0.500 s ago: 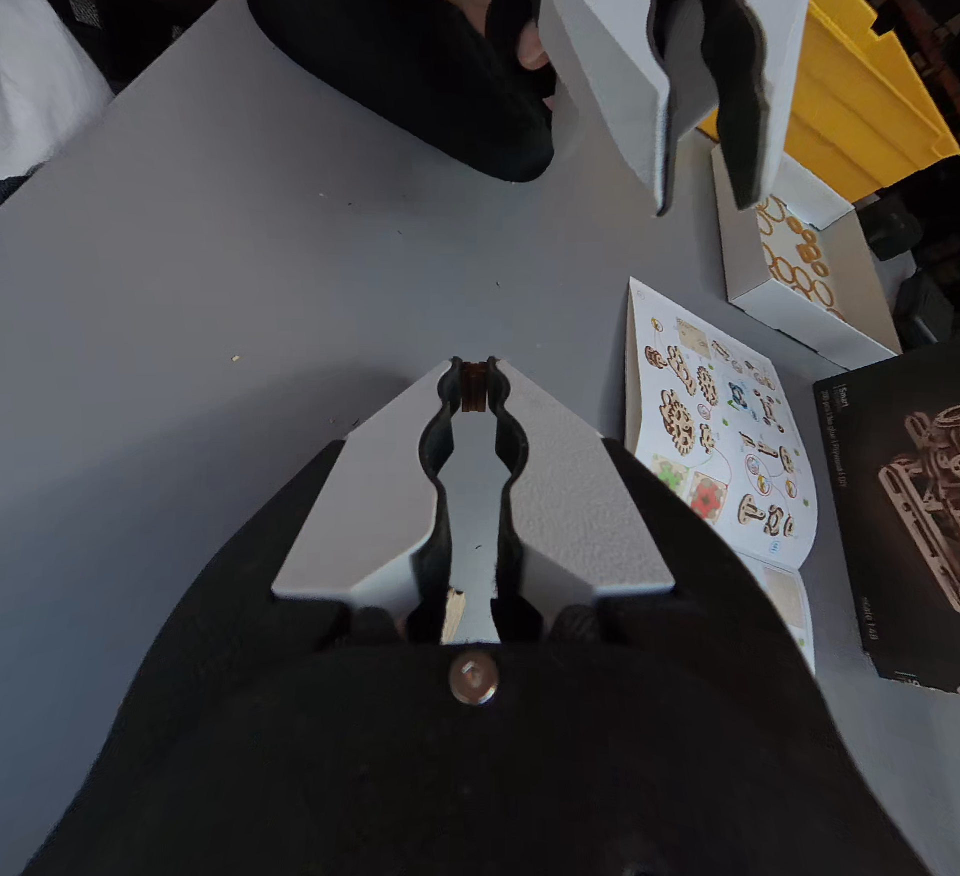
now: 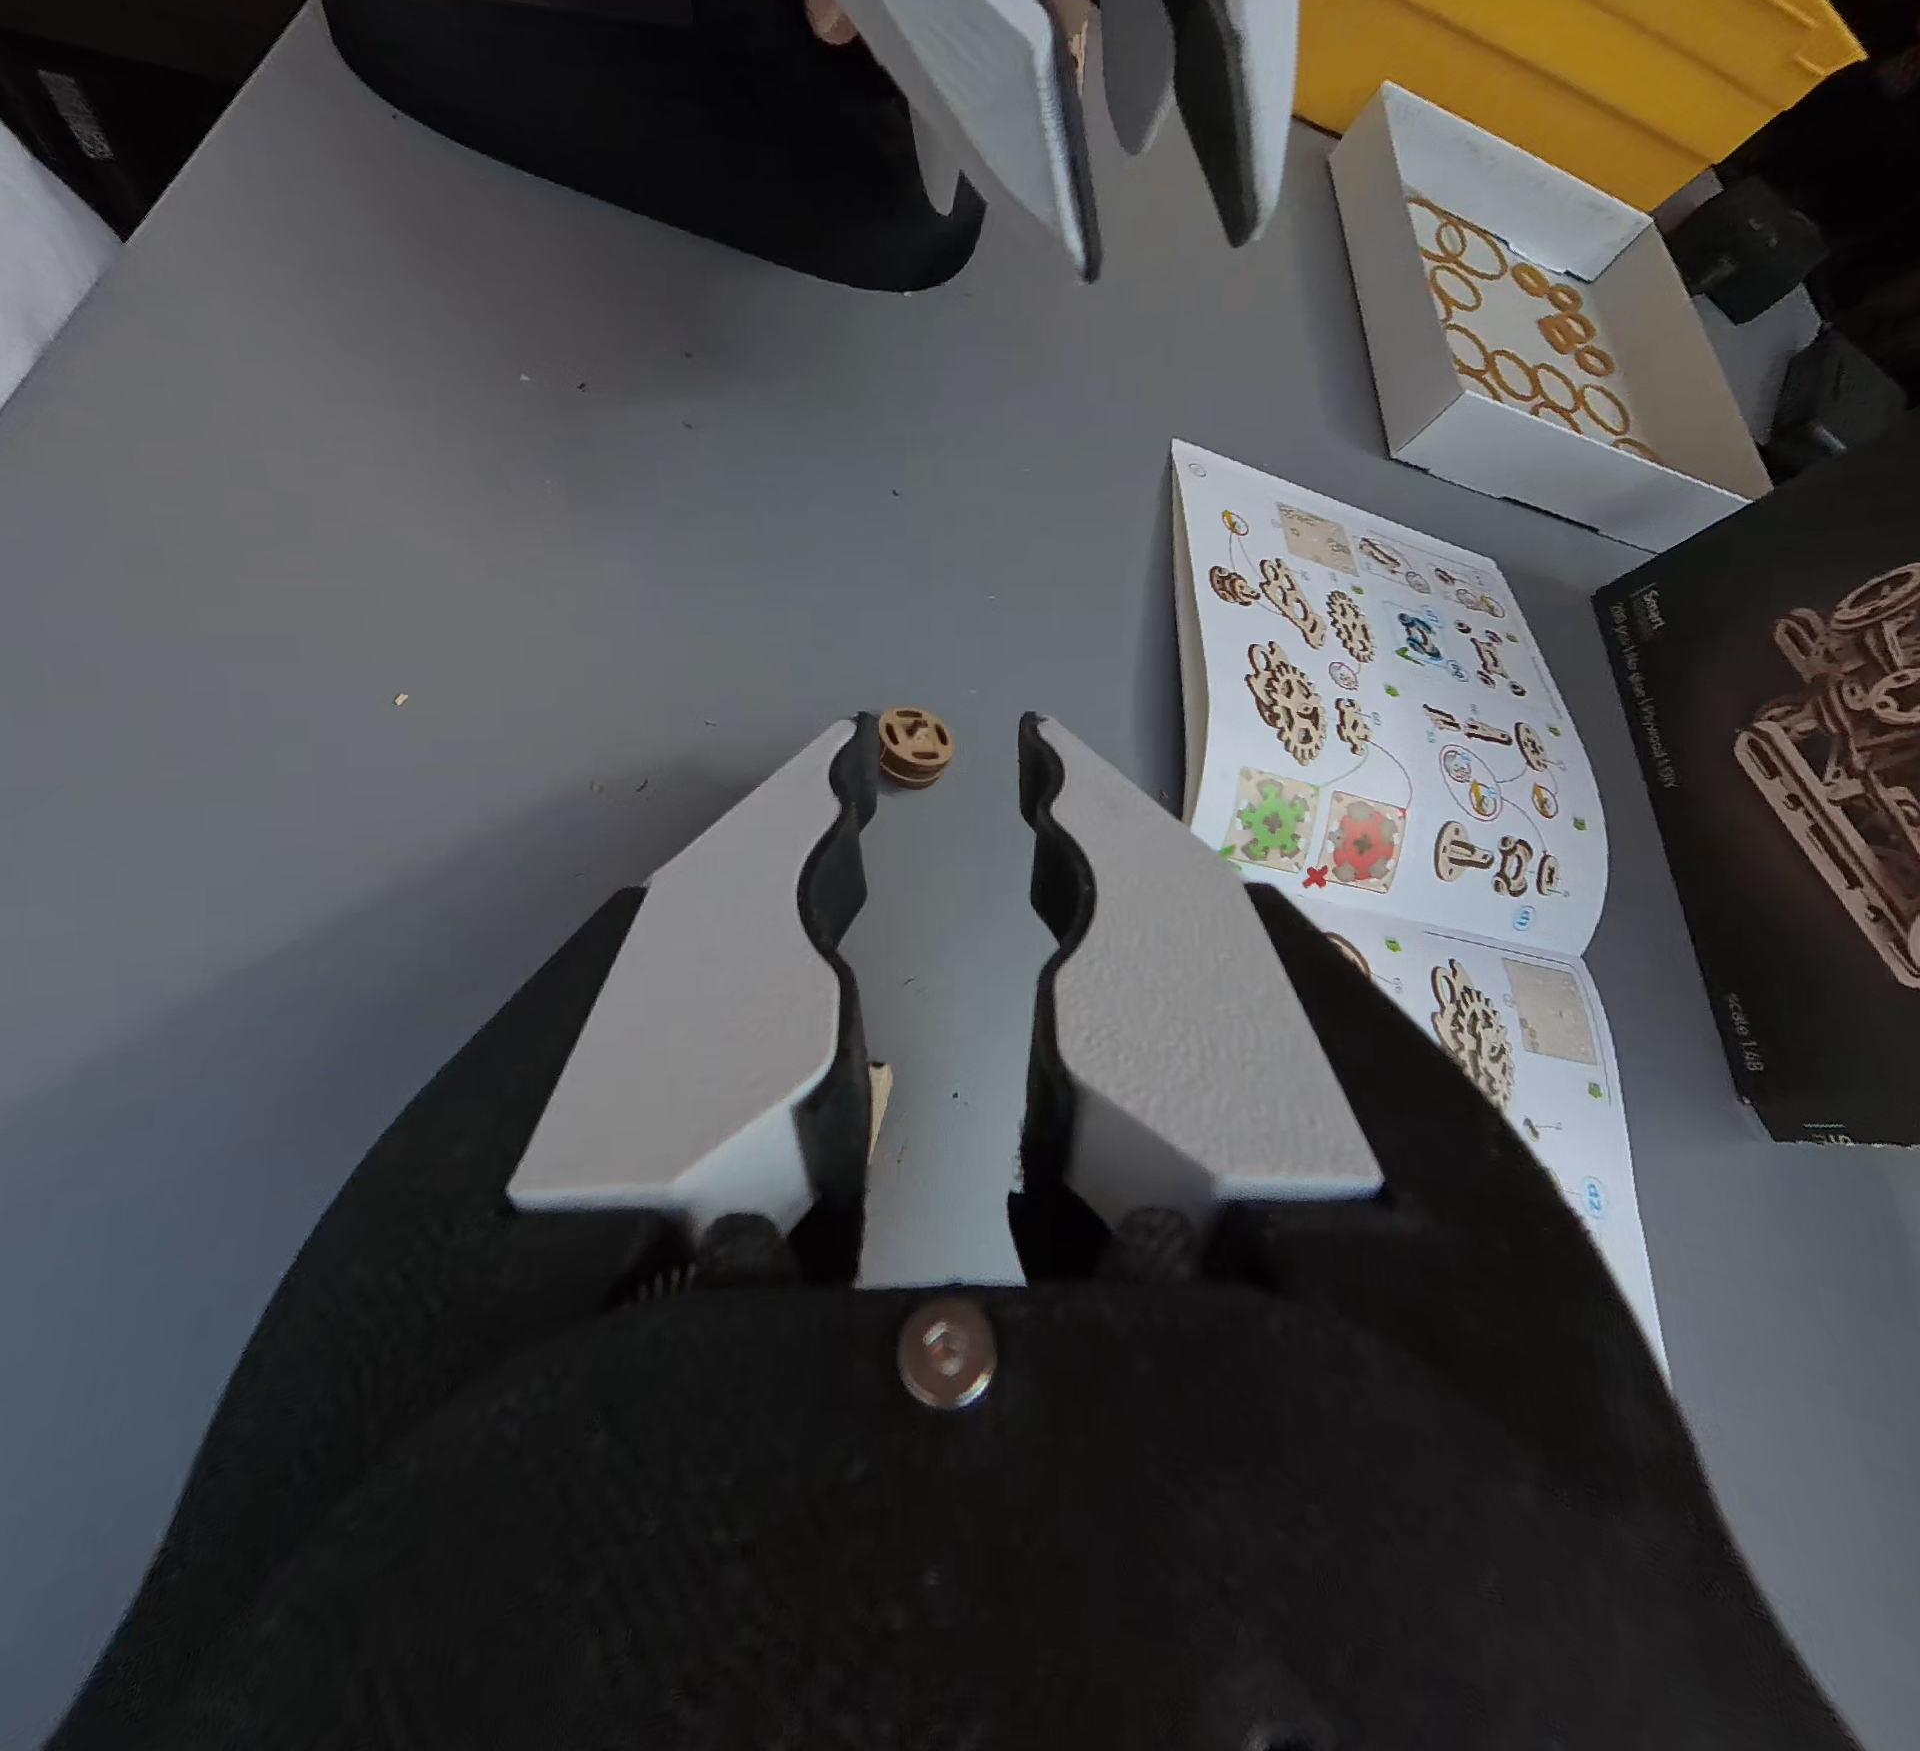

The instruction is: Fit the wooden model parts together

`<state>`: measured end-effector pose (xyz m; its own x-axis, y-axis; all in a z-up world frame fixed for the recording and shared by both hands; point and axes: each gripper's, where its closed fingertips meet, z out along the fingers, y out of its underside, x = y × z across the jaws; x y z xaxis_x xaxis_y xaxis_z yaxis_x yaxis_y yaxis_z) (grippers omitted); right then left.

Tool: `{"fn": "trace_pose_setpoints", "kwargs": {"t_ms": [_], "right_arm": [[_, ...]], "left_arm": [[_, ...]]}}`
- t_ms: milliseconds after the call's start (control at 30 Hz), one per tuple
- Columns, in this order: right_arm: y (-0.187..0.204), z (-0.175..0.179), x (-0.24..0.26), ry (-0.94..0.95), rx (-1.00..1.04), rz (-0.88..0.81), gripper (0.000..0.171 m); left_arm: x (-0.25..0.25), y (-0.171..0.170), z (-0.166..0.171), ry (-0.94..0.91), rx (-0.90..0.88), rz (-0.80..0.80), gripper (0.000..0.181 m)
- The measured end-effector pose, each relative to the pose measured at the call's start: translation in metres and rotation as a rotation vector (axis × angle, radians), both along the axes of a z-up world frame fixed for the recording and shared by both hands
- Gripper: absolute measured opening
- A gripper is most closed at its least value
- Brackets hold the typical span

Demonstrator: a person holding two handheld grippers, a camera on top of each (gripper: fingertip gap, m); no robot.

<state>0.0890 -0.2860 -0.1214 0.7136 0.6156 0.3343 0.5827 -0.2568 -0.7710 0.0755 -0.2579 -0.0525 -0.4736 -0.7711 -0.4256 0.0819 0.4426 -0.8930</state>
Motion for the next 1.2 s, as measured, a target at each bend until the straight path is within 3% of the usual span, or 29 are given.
{"fn": "trace_pose_setpoints", "kwargs": {"t_ms": [233,367,533,633,767,933,1067,1100,1167,1200], "right_arm": [[-0.002,-0.023,0.0,-0.038,-0.099,-0.003,0.026],[-0.01,-0.016,0.02,-0.154,-0.084,-0.041,0.026],[-0.025,0.045,0.09,-0.162,0.152,-0.308,0.025],[-0.035,0.094,0.13,-0.133,0.391,-0.513,0.029],[-0.045,0.133,0.142,-0.078,0.595,-0.628,0.042],[-0.047,0.133,0.158,-0.188,0.629,-0.755,0.041],[-0.038,0.121,0.149,-0.168,0.571,-0.711,0.039],[-0.037,0.118,0.15,-0.181,0.554,-0.714,0.037],[-0.04,0.11,0.164,-0.156,0.499,-0.802,0.012],[-0.041,0.106,0.17,-0.084,0.465,-0.835,0.012]], "left_arm": [[0.001,-0.003,-0.012,0.038,0.052,-0.004,0.018],[0.001,-0.003,-0.017,0.069,0.066,-0.004,0.017],[0.009,0.01,-0.025,0.121,0.045,0.075,0.017],[0.016,0.025,-0.02,0.138,-0.06,0.154,0.021],[0.021,0.046,-0.008,0.134,-0.246,0.218,0.03],[0.022,0.065,0.0,0.131,-0.366,0.254,0.024],[0.024,0.066,-0.009,0.143,-0.274,0.275,0.021],[0.024,0.063,-0.013,0.145,-0.234,0.273,0.02],[0.021,0.047,-0.02,0.166,-0.151,0.204,0.016],[0.016,0.03,-0.024,0.187,-0.116,0.121,0.024]]}}
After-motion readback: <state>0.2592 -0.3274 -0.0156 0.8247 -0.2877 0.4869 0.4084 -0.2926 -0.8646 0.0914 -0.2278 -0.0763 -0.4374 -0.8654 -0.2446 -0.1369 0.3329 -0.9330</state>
